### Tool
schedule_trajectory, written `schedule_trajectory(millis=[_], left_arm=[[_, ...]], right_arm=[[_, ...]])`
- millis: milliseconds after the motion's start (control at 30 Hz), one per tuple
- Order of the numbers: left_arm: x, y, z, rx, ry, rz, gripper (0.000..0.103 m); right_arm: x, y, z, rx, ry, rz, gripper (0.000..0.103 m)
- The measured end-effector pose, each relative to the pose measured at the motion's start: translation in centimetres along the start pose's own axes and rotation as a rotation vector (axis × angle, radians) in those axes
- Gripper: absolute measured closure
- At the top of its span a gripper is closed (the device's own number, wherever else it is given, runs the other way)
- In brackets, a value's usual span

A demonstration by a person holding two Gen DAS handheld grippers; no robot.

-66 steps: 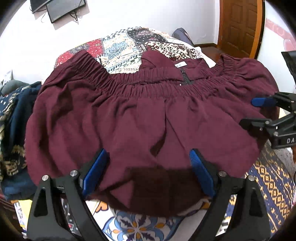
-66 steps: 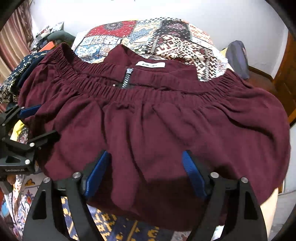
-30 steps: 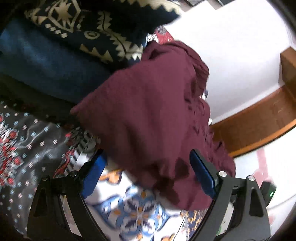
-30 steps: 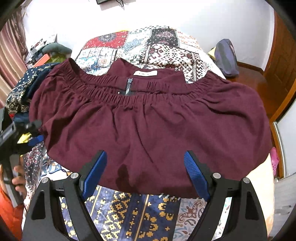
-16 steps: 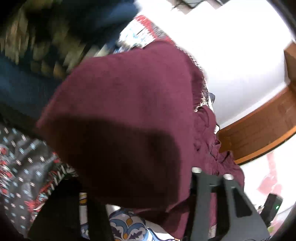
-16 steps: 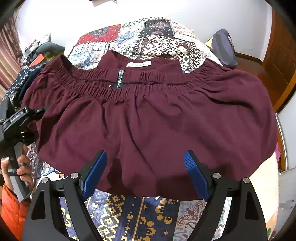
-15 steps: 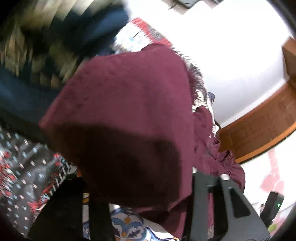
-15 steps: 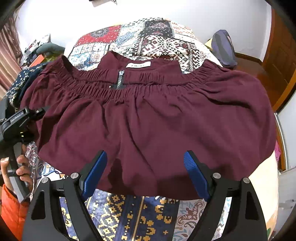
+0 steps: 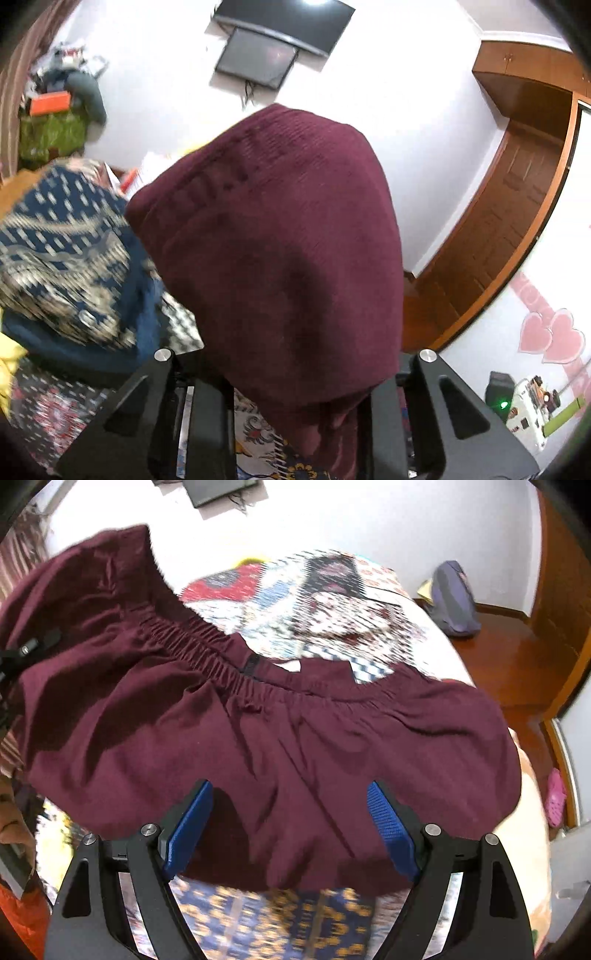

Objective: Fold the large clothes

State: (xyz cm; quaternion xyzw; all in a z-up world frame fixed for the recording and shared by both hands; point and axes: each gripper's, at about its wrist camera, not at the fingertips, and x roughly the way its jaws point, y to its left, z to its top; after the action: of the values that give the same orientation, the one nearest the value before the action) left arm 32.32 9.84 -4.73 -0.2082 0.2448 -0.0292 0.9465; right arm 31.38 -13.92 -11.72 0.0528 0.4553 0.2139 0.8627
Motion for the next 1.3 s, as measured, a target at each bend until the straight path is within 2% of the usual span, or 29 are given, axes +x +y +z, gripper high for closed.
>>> schedule_trajectory(millis=[67, 167, 300, 400, 533, 700, 833, 1000, 1133, 1200, 1300], left_arm=[[-1.5, 0.1, 0.9, 0.03, -0.04, 0.049, 0.081], [-2.8, 0.1, 1.2, 0.078, -0.067, 0.122, 0.081], [-2.2, 1.7, -0.7, 0.087, -0.015, 0.189, 0.081], [-0.2, 2.9, -2.0, 0.075, 0.035, 0.207, 0.081], [0.6, 1.3, -3.0, 0.138, 0.037, 0.226, 0.081], [3.0, -2.4, -3.5, 0.2, 0.055, 0.17, 0.081], [5.9, -7.1, -5.6, 0.303, 0.109, 0.112, 0.081], [10.4, -11.6, -12.3, 0.468, 0.293, 0.08, 0.081], [12.6, -12.6, -17.8, 0.593, 0.447, 0.084, 0.078], [12.3, -12.7, -18.9, 0.652, 0.452, 0.099, 0.075], [11.1, -13.1, -19.6, 0.694, 0.48, 0.07, 0.049]], right_arm=[[0.7, 1.9, 0.3, -0.016, 0.013, 0.051, 0.02], [2.9, 5.0, -0.3, -0.057, 0.076, 0.132, 0.02], [7.4, 8.9, -2.5, -0.095, 0.18, 0.199, 0.021], [10.4, 9.5, -3.8, -0.073, 0.273, 0.194, 0.02], [9.3, 8.0, -3.8, -0.07, 0.271, 0.233, 0.021], [4.2, 2.7, -3.4, -0.046, 0.143, 0.115, 0.02], [0.9, -2.6, -3.9, 0.021, 0.067, -0.044, 0.02], [-1.0, -7.2, -5.0, 0.105, 0.062, -0.116, 0.02], [-1.8, -8.9, -6.4, 0.151, 0.07, -0.12, 0.02], [-2.1, -9.5, -6.9, 0.157, 0.072, -0.122, 0.02], [-2.9, -9.9, -7.2, 0.153, 0.066, -0.124, 0.02]])
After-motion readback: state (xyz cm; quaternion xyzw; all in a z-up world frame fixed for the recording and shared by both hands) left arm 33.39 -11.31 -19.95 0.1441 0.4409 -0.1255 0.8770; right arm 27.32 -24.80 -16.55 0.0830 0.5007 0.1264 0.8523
